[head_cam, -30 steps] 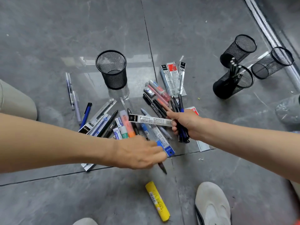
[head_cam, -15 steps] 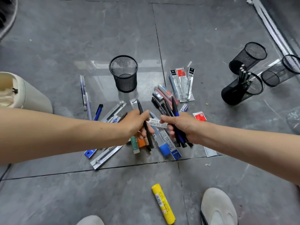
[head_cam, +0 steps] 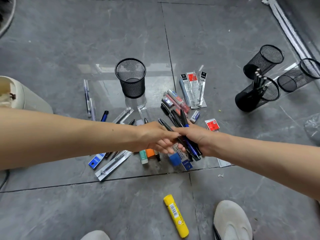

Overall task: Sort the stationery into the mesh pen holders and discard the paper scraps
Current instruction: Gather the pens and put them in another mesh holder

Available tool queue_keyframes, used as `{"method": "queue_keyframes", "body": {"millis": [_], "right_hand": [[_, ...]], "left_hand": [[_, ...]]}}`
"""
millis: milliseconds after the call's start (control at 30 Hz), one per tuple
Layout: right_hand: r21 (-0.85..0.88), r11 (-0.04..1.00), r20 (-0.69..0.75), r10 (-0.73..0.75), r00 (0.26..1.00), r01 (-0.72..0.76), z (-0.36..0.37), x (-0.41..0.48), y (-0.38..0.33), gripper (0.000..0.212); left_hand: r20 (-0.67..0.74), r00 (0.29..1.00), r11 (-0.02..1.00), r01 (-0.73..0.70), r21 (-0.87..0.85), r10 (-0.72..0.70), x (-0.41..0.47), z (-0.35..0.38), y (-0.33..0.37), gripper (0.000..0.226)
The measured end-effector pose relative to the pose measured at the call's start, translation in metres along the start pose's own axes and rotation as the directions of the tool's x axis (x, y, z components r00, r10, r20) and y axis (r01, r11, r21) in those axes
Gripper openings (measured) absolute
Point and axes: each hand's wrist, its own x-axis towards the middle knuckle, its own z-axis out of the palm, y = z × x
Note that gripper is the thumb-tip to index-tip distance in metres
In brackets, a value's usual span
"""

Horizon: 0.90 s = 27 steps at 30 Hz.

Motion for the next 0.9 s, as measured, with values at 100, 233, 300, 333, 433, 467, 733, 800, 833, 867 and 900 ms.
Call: {"method": "queue_keyframes", "body": {"millis": [100, 233, 300, 333, 433, 467, 733, 800, 833, 867, 900], "right_hand": [[-0.049, 0.998, -0.013, 0.025, 1.0, -0.025, -0.007, 0.001, 0.0, 0.025], [-0.1, 0.994, -0.092, 0.044, 0.995, -0.053, -0.017, 0.004, -0.001, 0.021], [-0.108, 0.992, -0.141, 0.048, 0.989, -0.063, -0.021, 0.006, -0.001, 0.022], [-0.099, 0.993, -0.164, 0.048, 0.985, -0.065, -0.023, 0.007, -0.001, 0.024], [-0.103, 0.993, -0.194, 0.037, 0.98, -0.058, -0.027, 0.006, -0.003, 0.026], [-0.123, 0.991, -0.196, 0.025, 0.98, -0.05, -0.029, 0.004, -0.005, 0.024], [-0.071, 0.996, -0.192, 0.044, 0.98, -0.059, -0.055, 0.0, -0.013, 0.008], [-0.084, 0.996, -0.14, 0.026, 0.99, -0.038, -0.049, 0.005, -0.014, 0.014], [-0.118, 0.993, -0.113, 0.012, 0.994, -0.025, -0.045, 0.006, -0.015, 0.019], [-0.164, 0.986, -0.093, -0.007, 0.996, -0.009, -0.041, 0.007, -0.018, 0.024], [-0.209, 0.978, -0.08, -0.027, 0.996, 0.01, -0.038, 0.008, -0.021, 0.028]], "left_hand": [[-0.03, 0.997, 0.915, -0.055, 0.4, 0.073, 0.005, -0.009, -0.006, 0.012], [0.111, 0.97, -0.02, -0.11, 0.994, 0.216, 0.011, -0.024, -0.019, 0.02], [0.231, 0.957, -0.3, -0.171, 0.938, 0.176, 0.012, -0.027, -0.023, 0.026], [0.311, 0.938, -0.409, -0.225, 0.884, 0.156, 0.013, -0.026, -0.023, 0.027], [0.498, 0.863, -0.62, -0.343, 0.706, 0.09, 0.02, -0.022, -0.024, 0.026], [0.532, 0.844, -0.666, -0.354, 0.656, 0.075, 0.023, -0.022, -0.025, 0.025], [0.697, 0.71, -0.776, -0.379, 0.503, 0.105, -0.002, -0.026, -0.025, 0.026], [0.731, 0.65, -0.757, -0.366, 0.542, 0.209, -0.014, -0.033, -0.033, 0.028], [0.734, 0.637, -0.766, -0.344, 0.543, 0.235, -0.018, -0.035, -0.038, 0.03], [0.736, 0.626, -0.782, -0.313, 0.539, 0.257, -0.022, -0.036, -0.041, 0.03], [0.735, 0.617, -0.785, -0.293, 0.546, 0.281, -0.025, -0.035, -0.042, 0.029]]}}
